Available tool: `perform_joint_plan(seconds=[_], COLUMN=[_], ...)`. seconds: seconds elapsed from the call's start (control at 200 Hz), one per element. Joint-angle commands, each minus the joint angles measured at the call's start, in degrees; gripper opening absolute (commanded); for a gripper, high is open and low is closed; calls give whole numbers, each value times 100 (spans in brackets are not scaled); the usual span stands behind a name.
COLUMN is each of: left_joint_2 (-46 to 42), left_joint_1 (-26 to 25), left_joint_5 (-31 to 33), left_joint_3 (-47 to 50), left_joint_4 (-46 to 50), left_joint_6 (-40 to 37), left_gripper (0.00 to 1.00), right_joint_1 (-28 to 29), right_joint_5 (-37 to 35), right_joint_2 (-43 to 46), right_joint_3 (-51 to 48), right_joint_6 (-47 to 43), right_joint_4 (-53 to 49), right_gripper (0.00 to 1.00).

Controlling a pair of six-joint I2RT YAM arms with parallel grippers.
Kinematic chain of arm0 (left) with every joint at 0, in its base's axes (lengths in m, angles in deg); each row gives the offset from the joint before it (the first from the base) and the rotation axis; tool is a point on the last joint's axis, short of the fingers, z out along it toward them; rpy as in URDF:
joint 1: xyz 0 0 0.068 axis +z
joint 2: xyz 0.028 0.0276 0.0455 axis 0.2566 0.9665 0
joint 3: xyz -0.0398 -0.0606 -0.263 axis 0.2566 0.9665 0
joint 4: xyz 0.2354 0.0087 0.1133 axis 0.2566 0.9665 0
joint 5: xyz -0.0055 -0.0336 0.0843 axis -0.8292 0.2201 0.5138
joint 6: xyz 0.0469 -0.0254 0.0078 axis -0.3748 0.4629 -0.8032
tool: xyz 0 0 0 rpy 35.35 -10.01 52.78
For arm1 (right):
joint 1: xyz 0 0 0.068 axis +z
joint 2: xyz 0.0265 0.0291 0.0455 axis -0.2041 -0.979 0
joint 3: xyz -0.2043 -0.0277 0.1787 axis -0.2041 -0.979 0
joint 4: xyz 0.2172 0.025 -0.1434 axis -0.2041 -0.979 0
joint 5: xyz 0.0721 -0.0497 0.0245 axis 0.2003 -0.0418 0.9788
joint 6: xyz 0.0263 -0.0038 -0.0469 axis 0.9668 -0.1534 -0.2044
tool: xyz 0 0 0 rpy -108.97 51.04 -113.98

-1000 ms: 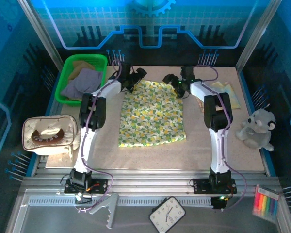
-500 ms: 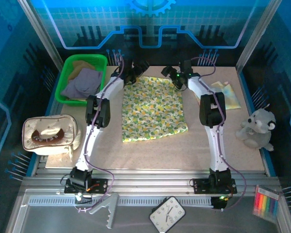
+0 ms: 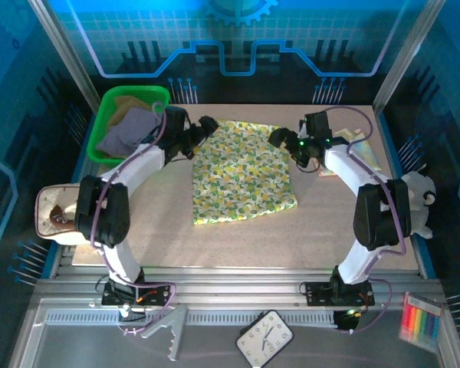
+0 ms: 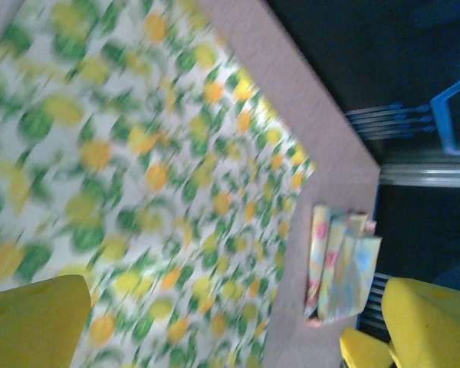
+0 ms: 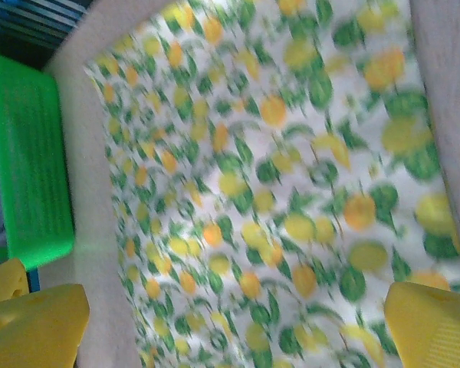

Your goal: Fold and stack the skirts

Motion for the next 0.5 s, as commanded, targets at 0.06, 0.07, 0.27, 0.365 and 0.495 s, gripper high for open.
perform_joint_plan(seconds=[0.06,0.07,0.27,0.365,0.495], left_joint_2=[-251,-250,281,687,1229], left_joint_1=[-144,-166,-534,-501,-468], left_joint_5=[-330,-377,-578,-335,487], left_joint_3=[918,930,881,643,-87], left_joint_4=[656,702,1082,971,1352], left_joint_6=[399,395,302,191,-295], left_gripper=[99,99,99,99,99], right_joint_1=[78,88,248,249,240], right_joint_5=[729,742,433,442,291], right_joint_2=[34,21,-354,-535,-990], right_joint_3=[-607,-603,-575,-727,-632], right_joint_6=[-268,-278,-162,72,129], right_joint_4=[174,144,-156,218,348], right_gripper=[100,100,100,100,100])
